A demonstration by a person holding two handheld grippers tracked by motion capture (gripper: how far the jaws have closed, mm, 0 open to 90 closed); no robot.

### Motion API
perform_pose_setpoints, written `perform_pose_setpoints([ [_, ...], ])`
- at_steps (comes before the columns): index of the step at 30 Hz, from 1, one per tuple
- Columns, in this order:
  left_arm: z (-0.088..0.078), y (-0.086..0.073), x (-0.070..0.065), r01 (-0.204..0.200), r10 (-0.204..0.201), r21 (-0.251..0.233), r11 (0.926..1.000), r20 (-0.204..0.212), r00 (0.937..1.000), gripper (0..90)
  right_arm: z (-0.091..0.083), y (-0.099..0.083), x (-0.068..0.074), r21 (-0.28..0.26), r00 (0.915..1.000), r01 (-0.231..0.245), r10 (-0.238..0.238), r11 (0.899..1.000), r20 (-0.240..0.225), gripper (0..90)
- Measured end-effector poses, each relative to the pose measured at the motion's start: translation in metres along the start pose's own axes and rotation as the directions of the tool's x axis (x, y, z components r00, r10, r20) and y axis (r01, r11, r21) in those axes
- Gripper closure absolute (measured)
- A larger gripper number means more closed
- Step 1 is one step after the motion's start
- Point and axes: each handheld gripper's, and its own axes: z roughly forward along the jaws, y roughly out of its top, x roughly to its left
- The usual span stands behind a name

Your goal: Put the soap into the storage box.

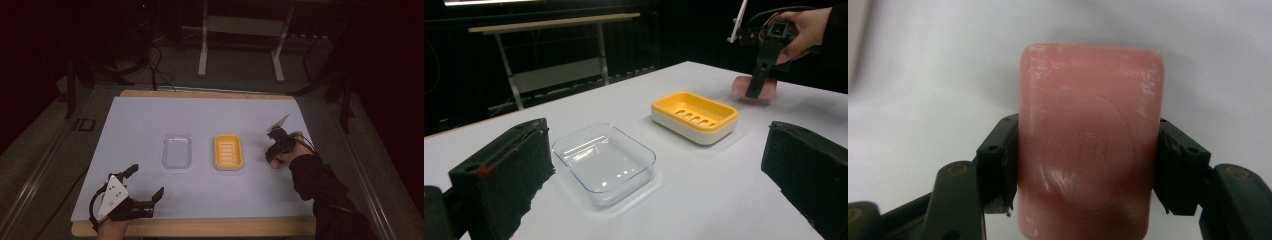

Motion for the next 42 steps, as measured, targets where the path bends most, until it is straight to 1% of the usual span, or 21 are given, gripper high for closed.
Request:
perform_pose_setpoints([
  [3, 0.0, 0.0, 0.0, 0.002, -0.002, -0.001, 1.0, 0.001, 1.0, 0.3, -0.003, 0.002, 0.004, -0.006, 1.0, 0.001, -0.001, 1.0, 0.001, 37.3],
  [4, 0.001, 0.0, 0.0, 0.004, -0.004, -0.002, 1.0, 0.001, 1.0, 0.3, -0.007, 0.003, 0.006, -0.021, 0.9999, -0.011, 0.011, 1.0, 0.0, 37.3],
  [8, 0.001, 0.0, 0.0, 0.004, -0.004, 0.0, 1.0, 0.002, 1.0, 0.3, -0.013, 0.006, 0.011, -0.031, 0.9997, -0.024, 0.024, 0.999, 0.0, 37.3],
  [9, 0.001, 0.0, 0.0, 0.004, -0.004, 0.001, 1.0, 0.002, 1.0, 0.3, -0.018, 0.008, 0.014, -0.036, 0.9996, -0.028, 0.028, 0.999, 0.001, 37.3],
  [12, 0.002, 0.0, 0.0, 0.004, -0.004, -0.001, 1.0, 0.003, 1.0, 0.3, -0.027, 0.013, 0.019, -0.042, 0.9993, -0.031, 0.032, 0.999, 0.021, 37.4],
  [14, 0.002, 0.0, 0.0, 0.003, -0.003, 0.0, 1.0, 0.003, 1.0, 0.3, -0.033, 0.016, 0.023, -0.053, 0.9987, -0.042, 0.043, 0.998, 0.027, 37.3],
  [17, 0.002, 0.0, 0.0, 0.003, -0.003, 0.0, 1.0, 0.003, 1.0, 0.3, -0.041, 0.022, 0.03, -0.064, 0.9987, -0.04, 0.042, 0.997, 0.03, 37.4],
  [26, 0.001, 0.001, 0.0, 0.002, -0.002, -0.003, 1.0, 0.006, 1.0, 0.3, -0.064, 0.036, 0.052, -0.096, 0.9988, -0.043, 0.045, 0.994, 0.018, 37.4],
  [28, 0.001, 0.001, 0.0, 0.001, -0.001, -0.002, 1.0, 0.005, 1.0, 0.3, -0.069, 0.039, 0.058, -0.106, 0.9992, -0.032, 0.035, 0.994, 0.021, 37.4],
  [29, 0.001, 0.001, 0.0, 0.0, 0.0, -0.003, 1.0, 0.006, 1.0, 0.3, -0.071, 0.04, 0.061, -0.114, 0.9993, -0.026, 0.029, 0.993, 0.023, 37.4],
  [32, 0.001, 0.001, 0.0, -0.001, 0.001, -0.003, 1.0, 0.006, 1.0, 0.3, -0.078, 0.043, 0.069, -0.146, 0.9996, -0.026, 0.028, 0.989, 0.009, 37.4],
  [37, 0.001, 0.001, 0.0, -0.001, 0.001, -0.004, 1.0, 0.006, 1.0, 0.3, -0.083, 0.046, 0.08, -0.178, 0.9998, -0.018, 0.018, 0.984, -0.001, 37.4],
  [40, 0.001, 0.001, 0.0, -0.002, 0.002, -0.003, 1.0, 0.005, 1.0, 0.3, -0.083, 0.046, 0.086, -0.206, 0.9995, -0.032, 0.031, 0.978, -0.008, 37.4],
  [42, 0.001, 0.001, 0.0, -0.003, 0.003, -0.001, 1.0, 0.005, 1.0, 0.3, -0.083, 0.046, 0.089, -0.214, 0.9986, -0.048, 0.043, 0.976, -0.029, 37.4],
])
